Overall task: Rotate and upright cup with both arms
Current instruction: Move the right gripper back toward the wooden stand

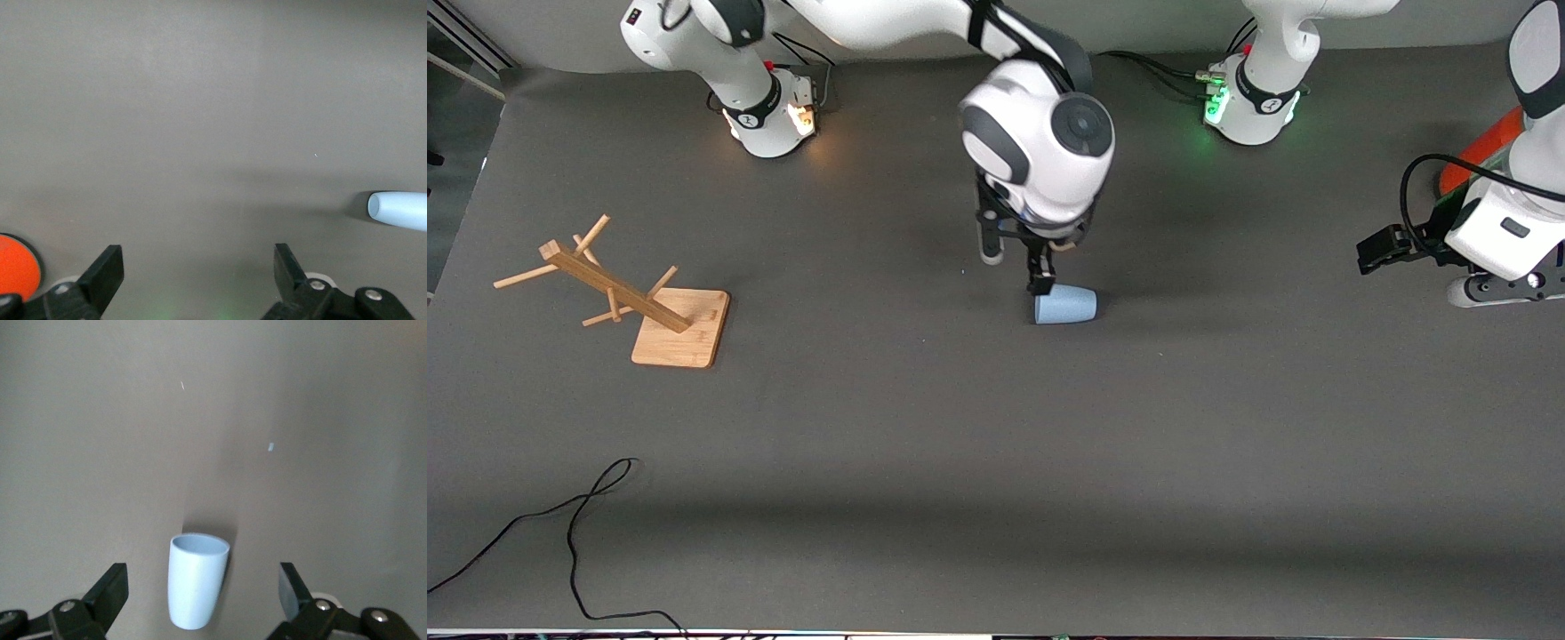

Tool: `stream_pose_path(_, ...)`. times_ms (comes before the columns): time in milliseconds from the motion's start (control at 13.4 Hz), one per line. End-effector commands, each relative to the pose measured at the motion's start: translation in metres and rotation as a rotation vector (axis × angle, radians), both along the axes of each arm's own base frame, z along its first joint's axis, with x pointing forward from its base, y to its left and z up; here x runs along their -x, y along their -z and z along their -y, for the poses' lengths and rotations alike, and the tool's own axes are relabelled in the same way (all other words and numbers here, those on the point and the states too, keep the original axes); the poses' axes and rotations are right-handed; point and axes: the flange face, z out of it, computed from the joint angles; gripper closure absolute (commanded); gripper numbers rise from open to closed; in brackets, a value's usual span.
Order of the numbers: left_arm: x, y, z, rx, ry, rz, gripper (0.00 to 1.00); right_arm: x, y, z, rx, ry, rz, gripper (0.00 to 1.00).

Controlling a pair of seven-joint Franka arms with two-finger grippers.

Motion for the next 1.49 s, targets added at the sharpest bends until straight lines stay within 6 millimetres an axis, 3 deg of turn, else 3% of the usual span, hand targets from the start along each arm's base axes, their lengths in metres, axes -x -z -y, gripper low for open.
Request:
stream_pose_path(0,0.004,-0.007,0.002,0.011,0.012,-0.007,0.00,-0.035,-0.073,0.093,-0.012,-0.164,-0.110,0.00)
stream_pose_path(299,0.004,-0.007,0.002,0.011,0.014,-0.007,0.00,-0.079,-0.152,0.244,-0.084,-0.441,-0.195,0.00)
stream_pose_path(523,0.004,-0.007,0.007,0.011,0.023,-0.008,0.00,-0.101,-0.191,0.346,-0.120,-0.648,-0.214,0.00)
stream_pose_path(822,0.007,-0.011,0.043,-0.004,0.072,-0.013,0.00,-0.114,-0.204,0.468,-0.192,-0.829,-0.191,0.00)
stream_pose_path(971,0.007,-0.007,0.045,-0.002,0.079,-0.029,0.00,-0.106,-0.199,0.511,-0.231,-0.919,-0.121,0.00)
stream_pose_path(1120,0.008,-0.007,0.049,0.004,0.083,-0.030,0.00,-0.099,-0.195,0.536,-0.243,-1.009,-0.076,0.00)
stream_pose_path(1344,0.014,-0.002,0.105,-0.010,0.037,-0.020,0.00,-0.101,-0.195,0.564,-0.237,-1.176,-0.052,0.00)
stream_pose_path(1419,0.019,0.003,0.138,-0.026,0.020,-0.017,0.00,-0.104,-0.196,0.572,-0.223,-1.239,-0.039,0.00)
